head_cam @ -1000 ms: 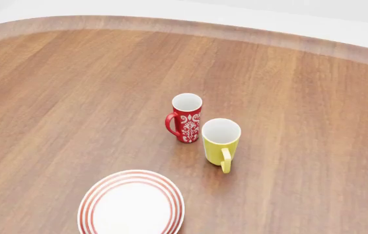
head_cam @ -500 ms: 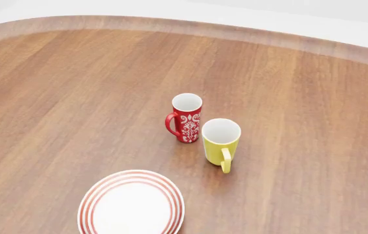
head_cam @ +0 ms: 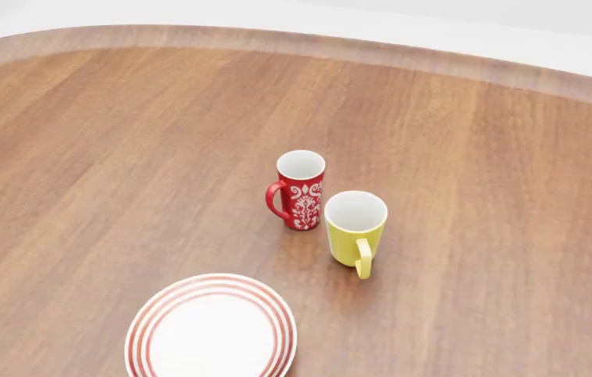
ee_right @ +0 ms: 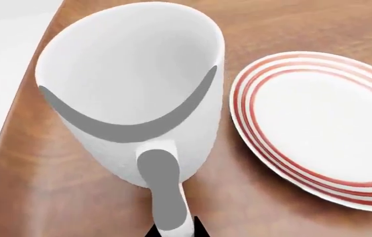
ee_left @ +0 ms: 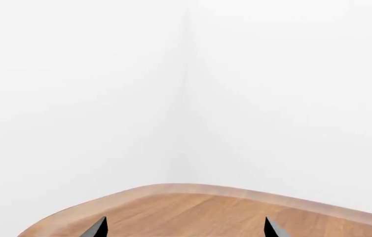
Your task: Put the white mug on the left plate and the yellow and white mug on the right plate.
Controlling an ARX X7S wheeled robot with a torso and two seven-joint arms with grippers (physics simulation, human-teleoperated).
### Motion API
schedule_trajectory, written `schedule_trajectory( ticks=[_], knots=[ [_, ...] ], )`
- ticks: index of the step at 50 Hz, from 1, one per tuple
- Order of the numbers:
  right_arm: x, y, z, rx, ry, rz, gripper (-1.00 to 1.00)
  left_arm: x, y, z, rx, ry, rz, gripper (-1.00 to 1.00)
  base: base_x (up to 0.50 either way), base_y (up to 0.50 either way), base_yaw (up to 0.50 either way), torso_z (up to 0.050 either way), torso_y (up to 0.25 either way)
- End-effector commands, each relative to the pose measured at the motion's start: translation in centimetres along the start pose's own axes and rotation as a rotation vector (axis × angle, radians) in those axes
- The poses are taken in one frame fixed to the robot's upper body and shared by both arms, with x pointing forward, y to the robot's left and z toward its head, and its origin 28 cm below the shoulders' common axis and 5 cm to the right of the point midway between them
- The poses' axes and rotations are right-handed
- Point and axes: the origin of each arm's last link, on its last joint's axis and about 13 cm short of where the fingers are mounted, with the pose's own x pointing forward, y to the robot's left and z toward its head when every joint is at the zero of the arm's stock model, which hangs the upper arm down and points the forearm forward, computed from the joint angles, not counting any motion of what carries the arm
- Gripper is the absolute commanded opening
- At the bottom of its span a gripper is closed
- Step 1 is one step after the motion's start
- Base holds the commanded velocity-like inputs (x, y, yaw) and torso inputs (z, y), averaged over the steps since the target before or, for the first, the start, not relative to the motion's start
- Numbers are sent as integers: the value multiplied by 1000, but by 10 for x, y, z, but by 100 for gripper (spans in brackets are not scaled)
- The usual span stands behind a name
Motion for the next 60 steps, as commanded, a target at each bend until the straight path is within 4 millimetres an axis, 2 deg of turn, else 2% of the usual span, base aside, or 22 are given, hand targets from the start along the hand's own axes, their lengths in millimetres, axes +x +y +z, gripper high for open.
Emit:
schedule_trajectory(
  ticks=[1,22,42,60],
  knots=[
    [-7,4,21,-24,-118,-21,-100,-6,1,2,-14,2,-13,100,0,0,0,0,0],
    [-10,-27,40,126,-232,-225,-100,-8,0,3,-17,0,-14,100,0,0,0,0,0],
    [11,-47,53,244,-171,-341,-100,-9,-1,4,-24,-7,-19,100,0,0,0,0,0],
    [24,-60,51,292,-81,-378,-100,-9,-1,5,-25,-8,-25,100,0,0,0,0,1]
  ],
)
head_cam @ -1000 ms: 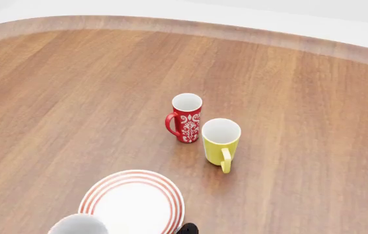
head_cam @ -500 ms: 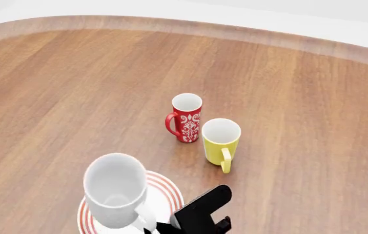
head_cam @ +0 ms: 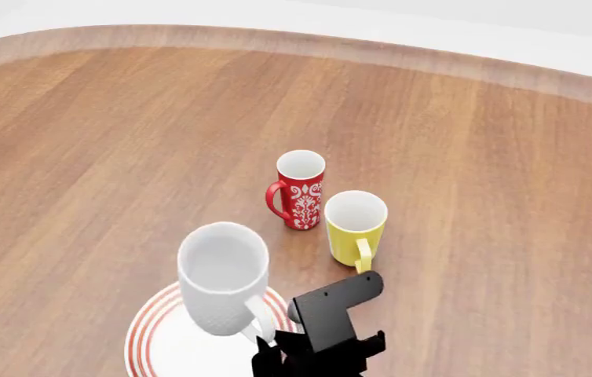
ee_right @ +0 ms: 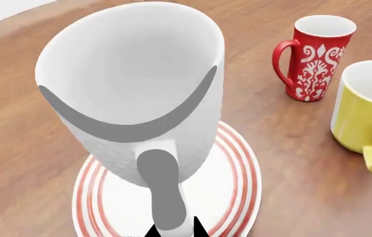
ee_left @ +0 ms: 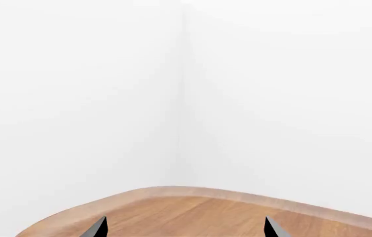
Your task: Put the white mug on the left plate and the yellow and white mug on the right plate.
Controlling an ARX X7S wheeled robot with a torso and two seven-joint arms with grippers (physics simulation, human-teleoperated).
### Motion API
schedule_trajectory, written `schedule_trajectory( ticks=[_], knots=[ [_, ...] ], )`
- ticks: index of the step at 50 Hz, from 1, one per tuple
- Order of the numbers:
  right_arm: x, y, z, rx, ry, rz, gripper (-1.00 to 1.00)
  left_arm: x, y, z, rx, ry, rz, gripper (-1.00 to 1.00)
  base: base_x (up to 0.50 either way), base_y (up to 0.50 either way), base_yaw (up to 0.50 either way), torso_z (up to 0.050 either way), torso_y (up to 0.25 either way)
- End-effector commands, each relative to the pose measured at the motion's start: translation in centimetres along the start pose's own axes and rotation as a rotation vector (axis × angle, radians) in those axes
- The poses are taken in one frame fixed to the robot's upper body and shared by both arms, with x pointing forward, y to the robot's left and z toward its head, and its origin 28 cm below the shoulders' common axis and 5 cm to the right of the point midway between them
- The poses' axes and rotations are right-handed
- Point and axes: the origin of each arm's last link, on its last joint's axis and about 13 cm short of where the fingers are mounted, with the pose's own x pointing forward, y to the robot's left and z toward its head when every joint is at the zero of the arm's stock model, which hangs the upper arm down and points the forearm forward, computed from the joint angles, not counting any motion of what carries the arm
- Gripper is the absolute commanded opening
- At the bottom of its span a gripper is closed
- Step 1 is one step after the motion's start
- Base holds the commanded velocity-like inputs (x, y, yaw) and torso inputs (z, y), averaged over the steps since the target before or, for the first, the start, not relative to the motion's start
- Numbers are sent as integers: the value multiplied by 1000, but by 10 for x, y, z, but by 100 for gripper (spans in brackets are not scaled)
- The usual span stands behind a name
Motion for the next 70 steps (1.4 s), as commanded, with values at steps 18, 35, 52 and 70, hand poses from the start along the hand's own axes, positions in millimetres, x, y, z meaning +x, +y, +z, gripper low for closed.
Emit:
schedule_trajectory(
  ticks=[18,35,52,70],
  knots=[
    [21,8,1,-17,99,29,-100,-9,3,4,-24,-1,-7,100,0,0,0,0,0],
    [33,8,-3,-17,160,25,-100,-13,5,7,-34,-10,5,100,0,0,0,0,1],
    [34,12,-2,-24,179,30,-100,-13,5,8,-29,-12,4,100,0,0,0,0,0],
    [-23,15,-11,-30,107,23,100,-11,4,8,-26,-11,-1,100,0,0,0,0,1]
  ],
)
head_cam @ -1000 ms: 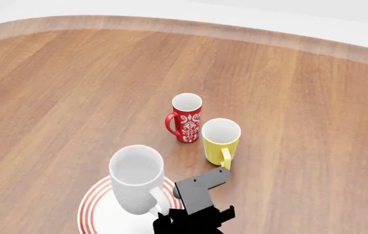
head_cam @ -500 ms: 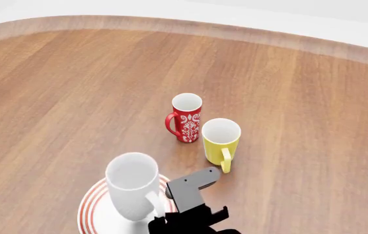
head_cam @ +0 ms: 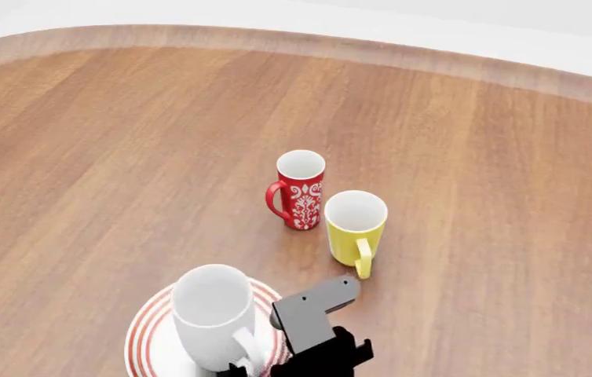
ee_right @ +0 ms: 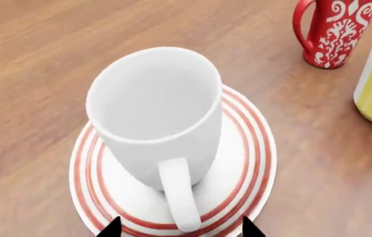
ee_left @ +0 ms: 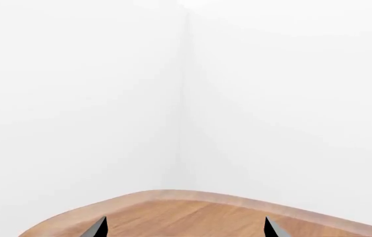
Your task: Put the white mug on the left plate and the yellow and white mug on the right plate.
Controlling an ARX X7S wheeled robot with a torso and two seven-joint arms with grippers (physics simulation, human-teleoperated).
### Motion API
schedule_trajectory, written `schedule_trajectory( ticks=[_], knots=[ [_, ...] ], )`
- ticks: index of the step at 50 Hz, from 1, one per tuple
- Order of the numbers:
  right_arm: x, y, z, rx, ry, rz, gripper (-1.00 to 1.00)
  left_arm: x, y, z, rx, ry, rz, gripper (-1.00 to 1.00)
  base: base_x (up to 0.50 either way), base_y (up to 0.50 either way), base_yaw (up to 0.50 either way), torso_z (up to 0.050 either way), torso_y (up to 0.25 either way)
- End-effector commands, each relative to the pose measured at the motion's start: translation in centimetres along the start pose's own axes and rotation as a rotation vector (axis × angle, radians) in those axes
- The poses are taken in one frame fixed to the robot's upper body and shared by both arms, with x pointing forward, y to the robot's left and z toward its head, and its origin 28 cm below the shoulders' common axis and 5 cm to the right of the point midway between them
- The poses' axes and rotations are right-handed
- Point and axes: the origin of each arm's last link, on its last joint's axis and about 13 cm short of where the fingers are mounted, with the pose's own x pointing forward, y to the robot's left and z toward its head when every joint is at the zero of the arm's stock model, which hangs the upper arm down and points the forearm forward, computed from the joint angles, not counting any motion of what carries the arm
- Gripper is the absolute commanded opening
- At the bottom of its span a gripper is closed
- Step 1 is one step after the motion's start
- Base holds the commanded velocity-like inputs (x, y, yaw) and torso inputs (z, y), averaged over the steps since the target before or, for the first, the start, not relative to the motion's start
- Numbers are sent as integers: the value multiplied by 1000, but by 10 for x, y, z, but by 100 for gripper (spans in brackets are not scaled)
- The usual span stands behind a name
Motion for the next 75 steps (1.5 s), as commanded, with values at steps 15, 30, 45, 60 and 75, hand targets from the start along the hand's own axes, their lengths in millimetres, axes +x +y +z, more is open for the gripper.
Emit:
schedule_trajectory(
  ticks=[15,30,45,60,75],
  knots=[
    [-87,13,5,10,-270,-44,100,-2,-2,1,-9,5,-25,100,0,0,0,0,0],
    [-88,-6,39,152,-615,-190,100,-3,-1,4,-21,-9,-18,100,0,0,0,0,0],
    [-59,-20,50,198,-563,-395,100,-3,-2,6,-31,-14,-15,100,0,0,0,0,0],
    [-40,-26,42,98,-429,-515,100,-5,-2,7,-32,-14,-21,100,0,0,0,0,0],
    [-40,-26,42,98,-429,-515,100,-5,-2,7,-32,-14,-21,100,0,0,0,0,0]
  ],
)
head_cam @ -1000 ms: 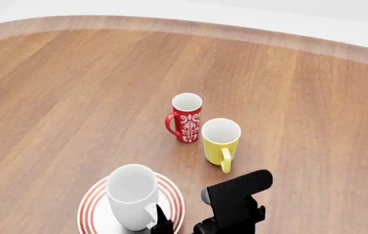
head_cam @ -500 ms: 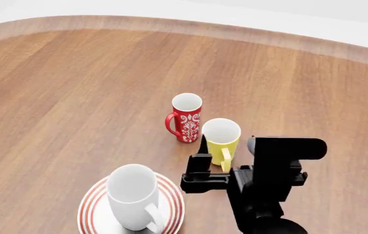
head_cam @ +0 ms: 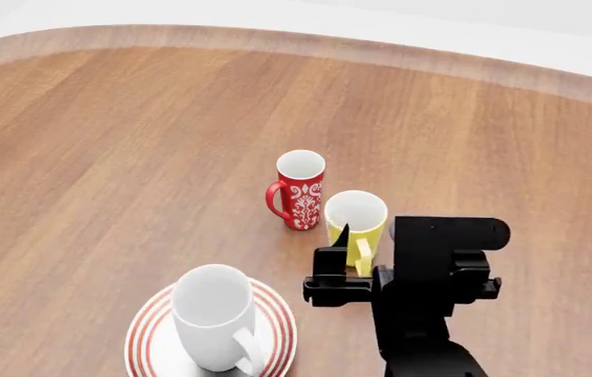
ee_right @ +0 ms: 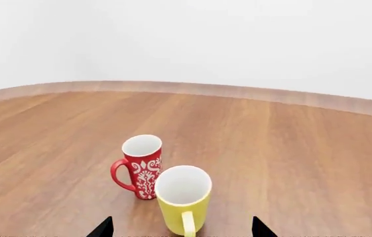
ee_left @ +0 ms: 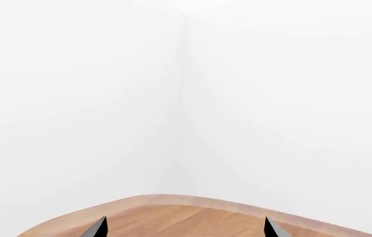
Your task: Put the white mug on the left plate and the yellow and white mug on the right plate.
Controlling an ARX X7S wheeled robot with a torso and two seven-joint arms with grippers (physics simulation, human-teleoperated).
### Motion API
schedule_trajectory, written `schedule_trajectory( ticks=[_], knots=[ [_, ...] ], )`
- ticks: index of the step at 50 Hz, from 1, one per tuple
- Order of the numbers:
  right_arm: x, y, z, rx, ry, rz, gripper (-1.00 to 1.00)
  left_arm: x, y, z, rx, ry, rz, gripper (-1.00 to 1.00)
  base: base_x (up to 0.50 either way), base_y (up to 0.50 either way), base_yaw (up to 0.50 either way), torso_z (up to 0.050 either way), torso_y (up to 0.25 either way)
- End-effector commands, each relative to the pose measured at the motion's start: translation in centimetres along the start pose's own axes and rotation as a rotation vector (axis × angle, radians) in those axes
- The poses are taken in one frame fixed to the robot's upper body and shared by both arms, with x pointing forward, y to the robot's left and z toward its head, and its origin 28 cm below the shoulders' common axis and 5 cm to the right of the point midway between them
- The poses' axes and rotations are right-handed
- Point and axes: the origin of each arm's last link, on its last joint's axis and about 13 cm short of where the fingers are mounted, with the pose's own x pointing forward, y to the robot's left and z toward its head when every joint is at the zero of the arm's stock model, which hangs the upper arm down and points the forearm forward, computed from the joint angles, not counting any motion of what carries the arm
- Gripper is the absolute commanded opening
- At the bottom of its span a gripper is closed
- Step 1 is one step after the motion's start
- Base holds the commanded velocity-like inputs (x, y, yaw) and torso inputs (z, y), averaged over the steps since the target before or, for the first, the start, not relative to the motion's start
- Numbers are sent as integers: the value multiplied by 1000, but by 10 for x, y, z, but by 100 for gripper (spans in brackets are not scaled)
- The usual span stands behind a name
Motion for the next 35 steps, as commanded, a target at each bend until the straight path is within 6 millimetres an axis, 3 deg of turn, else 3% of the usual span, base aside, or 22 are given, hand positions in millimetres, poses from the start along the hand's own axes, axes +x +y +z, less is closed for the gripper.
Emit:
schedule_trajectory(
  ticks=[1,6,9,17,21,30,35],
  knots=[
    [5,2,0,-12,18,9,100,-5,0,2,-16,4,-15,100,0,0,0,0,0],
    [62,4,36,-81,46,-16,100,4,-5,1,-35,10,-37,100,0,0,0,0,0],
    [81,4,52,-87,53,-18,100,6,-7,-1,-40,5,-46,100,0,0,0,0,0],
    [82,-2,57,-42,122,-42,100,6,-10,-1,-45,-11,-45,100,0,0,0,0,0],
    [81,-3,55,-29,147,-44,100,4,-12,-1,-34,-20,-51,100,0,0,0,0,-223],
    [79,4,45,-76,191,23,100,1,-10,0,-51,-6,-41,100,0,0,0,0,-56],
    [80,8,51,-95,176,51,100,1,-9,1,-53,-19,-34,100,0,0,0,0,-89]
  ],
)
